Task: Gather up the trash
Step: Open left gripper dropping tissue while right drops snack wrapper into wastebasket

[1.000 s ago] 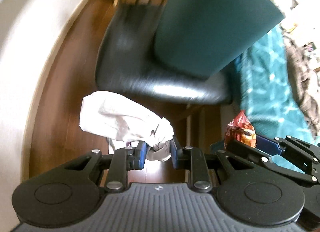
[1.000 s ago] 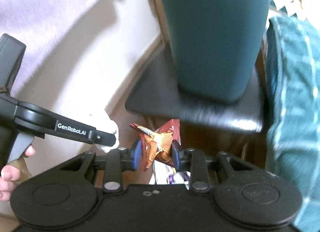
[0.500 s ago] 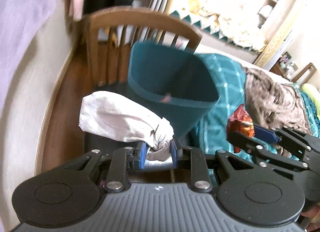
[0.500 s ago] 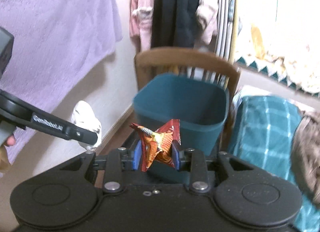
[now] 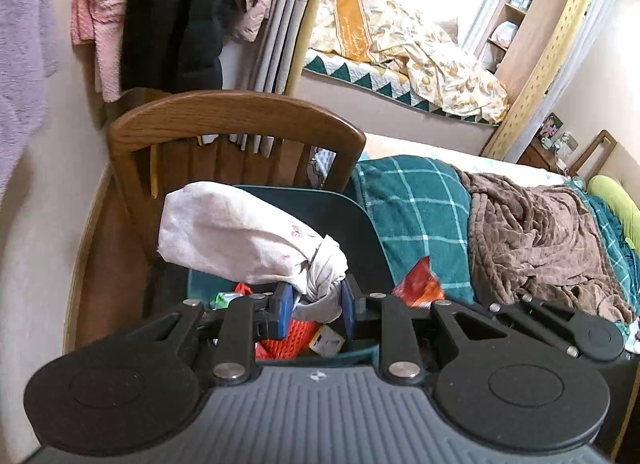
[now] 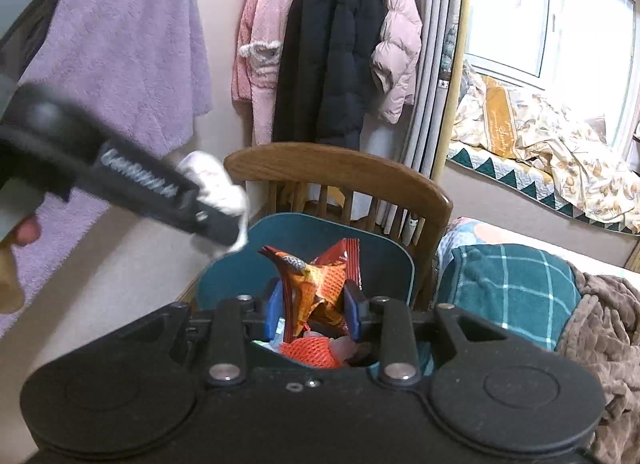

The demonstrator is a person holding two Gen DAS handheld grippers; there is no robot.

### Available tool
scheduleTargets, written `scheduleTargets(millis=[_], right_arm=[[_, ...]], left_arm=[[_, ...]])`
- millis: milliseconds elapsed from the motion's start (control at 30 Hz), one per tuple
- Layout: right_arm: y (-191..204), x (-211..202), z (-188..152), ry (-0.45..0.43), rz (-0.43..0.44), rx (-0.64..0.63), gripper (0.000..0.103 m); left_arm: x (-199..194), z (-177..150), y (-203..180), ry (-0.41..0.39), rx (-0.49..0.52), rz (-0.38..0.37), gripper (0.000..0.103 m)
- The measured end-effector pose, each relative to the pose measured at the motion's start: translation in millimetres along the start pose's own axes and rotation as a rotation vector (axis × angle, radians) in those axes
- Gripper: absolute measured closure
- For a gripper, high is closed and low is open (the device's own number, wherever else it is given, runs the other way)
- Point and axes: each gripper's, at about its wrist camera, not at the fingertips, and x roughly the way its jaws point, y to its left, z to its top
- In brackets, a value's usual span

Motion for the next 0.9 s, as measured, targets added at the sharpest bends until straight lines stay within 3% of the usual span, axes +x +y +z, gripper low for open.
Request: scheduleTargets(millis=[467,900], right_arm=[[-13,78,-18,0.165,-0.014,0.015,0.072],[-8,114,-28,0.252,-0.004,-0.043,0.072]], left_arm=[[98,-8,8,0.165,0.021,0.085,0.079],[149,-22,10,0.280,0.067,0.134,0.078]])
